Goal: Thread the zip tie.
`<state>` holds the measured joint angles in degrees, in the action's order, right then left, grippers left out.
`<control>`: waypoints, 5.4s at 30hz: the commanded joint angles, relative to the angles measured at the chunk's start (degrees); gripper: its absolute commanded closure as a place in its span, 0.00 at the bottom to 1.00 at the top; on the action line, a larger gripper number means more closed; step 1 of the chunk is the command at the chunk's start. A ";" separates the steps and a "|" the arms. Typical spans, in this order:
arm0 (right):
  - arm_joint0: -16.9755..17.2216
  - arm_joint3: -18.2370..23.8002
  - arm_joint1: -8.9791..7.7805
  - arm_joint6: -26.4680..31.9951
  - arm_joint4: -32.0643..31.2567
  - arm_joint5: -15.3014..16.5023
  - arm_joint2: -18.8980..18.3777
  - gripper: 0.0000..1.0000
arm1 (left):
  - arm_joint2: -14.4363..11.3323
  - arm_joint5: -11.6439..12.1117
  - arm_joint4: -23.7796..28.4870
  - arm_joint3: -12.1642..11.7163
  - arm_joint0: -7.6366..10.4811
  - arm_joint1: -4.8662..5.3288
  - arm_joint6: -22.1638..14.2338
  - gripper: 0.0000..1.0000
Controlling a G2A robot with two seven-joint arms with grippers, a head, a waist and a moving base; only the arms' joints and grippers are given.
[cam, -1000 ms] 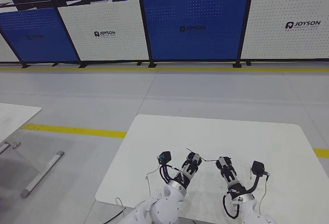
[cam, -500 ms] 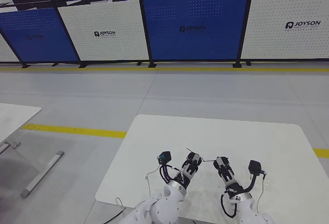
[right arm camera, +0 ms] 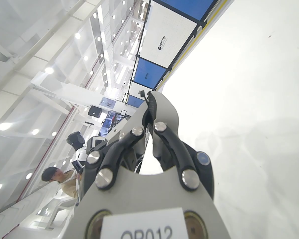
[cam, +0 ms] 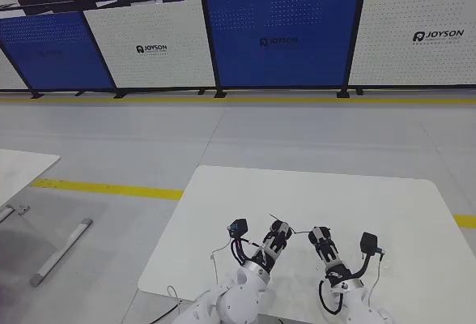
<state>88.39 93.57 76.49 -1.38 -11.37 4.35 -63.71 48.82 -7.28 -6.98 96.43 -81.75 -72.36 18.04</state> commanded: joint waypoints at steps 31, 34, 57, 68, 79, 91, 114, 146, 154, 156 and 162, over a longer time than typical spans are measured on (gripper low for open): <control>1.15 -1.01 0.81 -2.04 5.67 7.37 -1.21 1.00 | 1.24 2.02 0.35 1.74 -1.76 -1.43 -0.42 1.00; 0.94 -1.18 0.91 -2.18 5.17 6.55 -1.03 1.00 | 1.24 1.95 -0.27 1.43 -1.76 -1.57 -0.35 1.00; 1.01 -0.94 1.42 -3.06 2.23 4.16 -0.65 1.00 | 0.85 0.25 -5.29 -0.79 -1.40 -2.59 -1.09 0.84; 1.37 -0.67 1.58 -2.89 2.00 4.33 -0.92 1.00 | 0.90 0.32 -5.94 -1.05 -1.40 -3.14 -1.21 1.00; 0.83 -0.72 1.71 -0.57 2.26 3.18 -0.88 1.00 | 1.09 0.77 -7.40 -0.31 -2.16 -3.36 -2.29 1.00; 0.71 -0.68 1.74 2.70 4.85 3.98 -1.32 1.00 | 1.78 0.69 -7.69 0.34 -2.76 -3.62 -3.00 1.00; 0.89 -1.52 2.09 -0.93 2.96 2.98 -1.53 1.00 | 3.35 0.92 -9.79 -0.07 -3.42 -4.26 -0.36 0.33; 0.98 -0.92 2.42 0.05 0.25 1.96 -0.98 1.00 | 4.01 2.97 -10.99 1.06 -4.68 -4.66 -4.53 1.00; 0.52 -1.44 2.54 1.08 0.88 1.94 -0.74 0.00 | 4.33 2.49 -10.77 1.68 -5.07 -4.81 -4.08 1.00; 0.66 -1.43 2.52 1.10 1.01 2.60 -0.94 0.00 | 4.57 1.40 -9.76 1.84 -5.15 -4.98 -3.13 1.00; 2.53 0.00 2.20 0.77 1.81 5.22 -2.85 0.00 | 5.51 -1.77 -4.51 1.95 -4.43 -5.87 1.48 1.00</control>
<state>90.49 93.27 78.76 -0.57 -9.75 9.13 -66.11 54.19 -8.62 -12.45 98.39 -86.35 -78.08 18.60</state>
